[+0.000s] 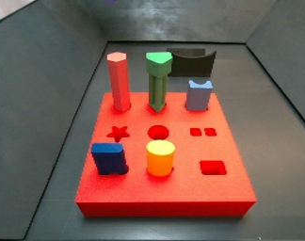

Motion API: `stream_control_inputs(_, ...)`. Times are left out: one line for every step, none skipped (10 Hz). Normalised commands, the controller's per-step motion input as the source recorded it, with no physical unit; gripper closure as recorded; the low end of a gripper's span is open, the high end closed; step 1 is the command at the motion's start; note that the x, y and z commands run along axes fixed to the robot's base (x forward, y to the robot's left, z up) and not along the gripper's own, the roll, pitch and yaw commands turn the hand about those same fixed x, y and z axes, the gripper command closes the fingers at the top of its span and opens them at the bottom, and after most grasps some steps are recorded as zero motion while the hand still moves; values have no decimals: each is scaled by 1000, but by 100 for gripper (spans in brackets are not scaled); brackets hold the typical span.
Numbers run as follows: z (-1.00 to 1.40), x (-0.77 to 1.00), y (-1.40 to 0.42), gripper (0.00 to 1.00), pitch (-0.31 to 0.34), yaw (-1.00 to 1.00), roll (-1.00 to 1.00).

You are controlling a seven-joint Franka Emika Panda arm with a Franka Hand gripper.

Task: Pick up the round object. Move up. Place the round object on the fixture. Regrasp the round object. Move to above the board. Insert the round object.
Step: Place the round object on the fixture.

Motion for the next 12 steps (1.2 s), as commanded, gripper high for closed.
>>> stream_control_inputs(218,1000,-606,100,-53,441,-46)
stream_control_inputs(199,1000,-545,100,-1,232,-70)
stream_control_inputs(183,1000,-510,100,37,130,-85)
stream_control_inputs(171,1000,-478,100,67,81,-92)
stream_control_inputs(159,1000,-441,100,95,53,-94)
stream_control_inputs(144,1000,-392,100,126,34,-98)
stream_control_inputs(131,1000,-354,100,139,26,-97)
stream_control_inputs(116,1000,-320,100,135,21,-96)
stream_control_inputs(103,1000,-289,100,134,19,-96)
stream_control_inputs(88,1000,-246,100,136,17,-92)
stream_control_inputs(79,1000,-218,100,141,18,-95)
stream_control_inputs(74,1000,-197,100,148,18,-98)
